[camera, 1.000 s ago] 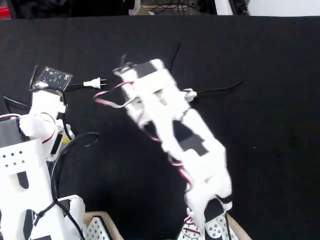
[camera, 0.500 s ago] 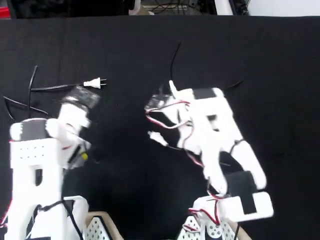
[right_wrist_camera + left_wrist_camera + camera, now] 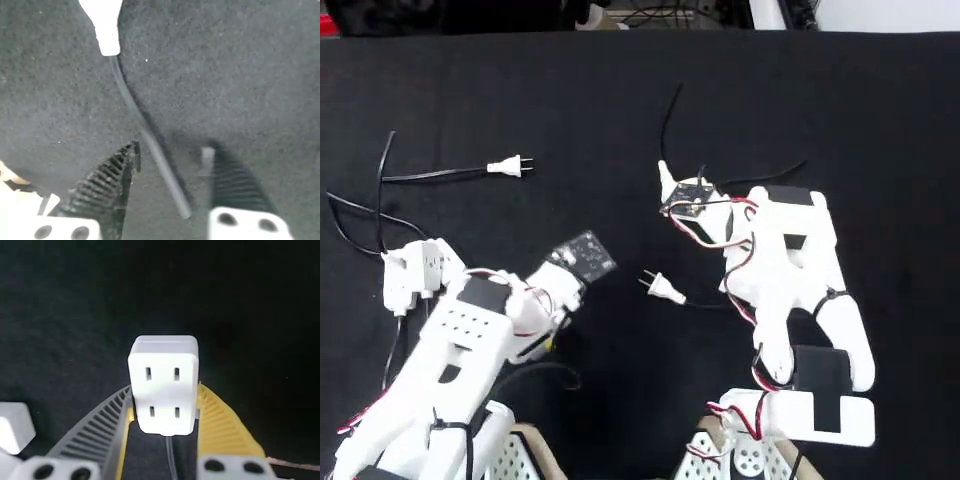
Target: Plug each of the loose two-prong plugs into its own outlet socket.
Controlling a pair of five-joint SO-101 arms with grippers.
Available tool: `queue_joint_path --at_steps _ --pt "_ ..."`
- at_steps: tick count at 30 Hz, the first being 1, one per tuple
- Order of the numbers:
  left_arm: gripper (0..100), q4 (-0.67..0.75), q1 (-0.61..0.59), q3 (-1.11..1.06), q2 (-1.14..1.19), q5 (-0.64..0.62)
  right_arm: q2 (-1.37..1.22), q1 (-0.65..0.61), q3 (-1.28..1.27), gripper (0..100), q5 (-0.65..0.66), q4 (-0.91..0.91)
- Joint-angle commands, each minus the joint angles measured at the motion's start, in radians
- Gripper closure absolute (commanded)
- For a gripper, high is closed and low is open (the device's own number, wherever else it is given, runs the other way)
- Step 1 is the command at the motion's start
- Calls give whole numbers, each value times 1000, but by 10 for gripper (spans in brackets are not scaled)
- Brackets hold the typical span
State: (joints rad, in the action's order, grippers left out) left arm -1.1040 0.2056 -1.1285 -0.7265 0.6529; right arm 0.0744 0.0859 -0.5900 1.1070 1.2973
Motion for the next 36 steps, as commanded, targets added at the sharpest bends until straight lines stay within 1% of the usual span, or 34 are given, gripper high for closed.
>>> queue_joint_path --at_steps 1,2,4,7,9,12,15,19,22,28,30,33,34,36 --pt "802 20 13 2 -15 6 42 -8 5 681 5 -17" --pt "777 18 13 2 -18 6 45 -15 5 683 -18 -12" --pt "736 18 10 12 -20 3 67 -41 5 701 -129 9" --pt "733 18 -21 44 -20 3 128 -84 2 760 -305 60" --pt "729 12 -45 65 -20 3 171 -121 -10 812 -365 77" --pt "728 -54 -59 104 -20 3 214 -206 -58 858 -347 44" --pt "733 -140 -62 148 -20 3 206 -311 -111 824 -368 -58" --pt "733 -195 -68 174 -20 -12 137 -440 -124 756 -494 -187" --pt "733 -192 -137 176 -20 -66 51 -508 -87 744 -512 -204" --pt "733 -190 -317 170 -20 -68 -188 -485 50 747 -508 -206" --pt "733 -190 -346 156 -20 -41 -245 -476 90 801 -508 -190" --pt "733 -190 -360 116 -20 -14 -251 -459 128 969 -511 -147" --pt "733 -190 -360 101 -20 -14 -245 -453 134 992 -508 -140" --pt "733 -181 -360 64 -20 -12 -229 -448 136 965 -511 -132"
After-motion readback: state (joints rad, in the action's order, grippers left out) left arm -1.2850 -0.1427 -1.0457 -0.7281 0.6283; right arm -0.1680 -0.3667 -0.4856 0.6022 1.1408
